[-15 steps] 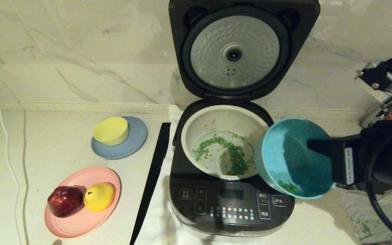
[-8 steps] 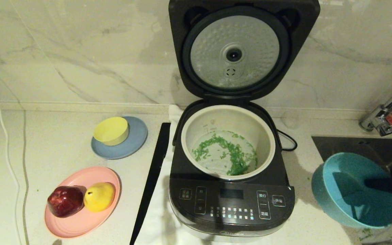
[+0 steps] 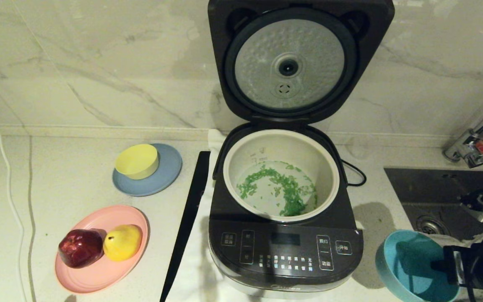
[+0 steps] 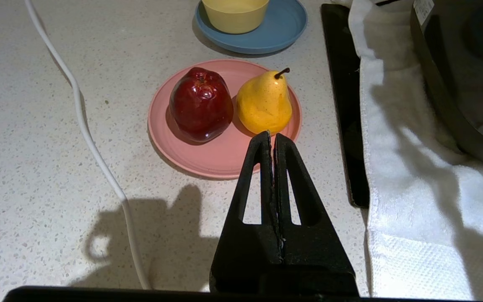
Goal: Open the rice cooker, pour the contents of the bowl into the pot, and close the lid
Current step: Place the bowl on the table
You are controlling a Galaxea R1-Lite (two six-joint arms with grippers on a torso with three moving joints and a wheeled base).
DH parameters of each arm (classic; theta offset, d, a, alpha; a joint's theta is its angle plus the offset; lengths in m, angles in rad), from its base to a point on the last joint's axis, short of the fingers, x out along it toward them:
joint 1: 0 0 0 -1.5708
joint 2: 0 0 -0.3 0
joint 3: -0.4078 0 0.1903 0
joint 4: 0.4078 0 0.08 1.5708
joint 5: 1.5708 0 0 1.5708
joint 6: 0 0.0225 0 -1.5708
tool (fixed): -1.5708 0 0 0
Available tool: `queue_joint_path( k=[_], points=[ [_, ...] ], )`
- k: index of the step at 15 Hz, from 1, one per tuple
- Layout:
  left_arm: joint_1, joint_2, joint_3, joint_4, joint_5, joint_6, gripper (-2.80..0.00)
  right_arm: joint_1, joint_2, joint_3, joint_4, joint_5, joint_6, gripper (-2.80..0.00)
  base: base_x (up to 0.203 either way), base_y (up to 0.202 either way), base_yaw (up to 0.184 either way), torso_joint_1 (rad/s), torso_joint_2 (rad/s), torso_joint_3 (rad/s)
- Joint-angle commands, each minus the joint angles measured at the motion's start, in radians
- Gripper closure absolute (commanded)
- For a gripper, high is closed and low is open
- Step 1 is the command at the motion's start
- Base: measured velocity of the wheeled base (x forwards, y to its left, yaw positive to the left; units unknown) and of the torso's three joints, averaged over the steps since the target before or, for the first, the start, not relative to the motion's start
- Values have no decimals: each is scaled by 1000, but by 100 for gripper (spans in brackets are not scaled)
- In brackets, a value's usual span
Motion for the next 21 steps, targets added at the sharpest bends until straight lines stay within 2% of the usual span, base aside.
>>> queue_joint_path(
  k=[1, 3, 8, 14, 15, 21],
  points=[
    [0, 0, 3, 0, 0, -1, 0, -13, 148, 57, -108, -4, 2, 0, 0, 0, 0, 0, 0, 0],
    [0, 0, 3, 0, 0, -1, 0, -35, 229, 76, -214, -2, 3, 0, 0, 0, 0, 0, 0, 0],
    [0, 0, 3, 0, 0, -1, 0, -129, 372, 86, -380, 2, 0, 0, 0, 0, 0, 0, 0, 0],
    [0, -1, 3, 0, 0, -1, 0, -145, 418, 72, -434, 1, 0, 0, 0, 0, 0, 0, 0, 0],
    [0, 0, 3, 0, 0, -1, 0, -145, 414, 71, -434, 1, 0, -280, 0, 0, 0, 0, 0, 0],
    [0, -1, 3, 0, 0, -1, 0, -153, 309, 68, -428, -1, 9, -280, 0, 0, 0, 0, 0, 0]
  ],
)
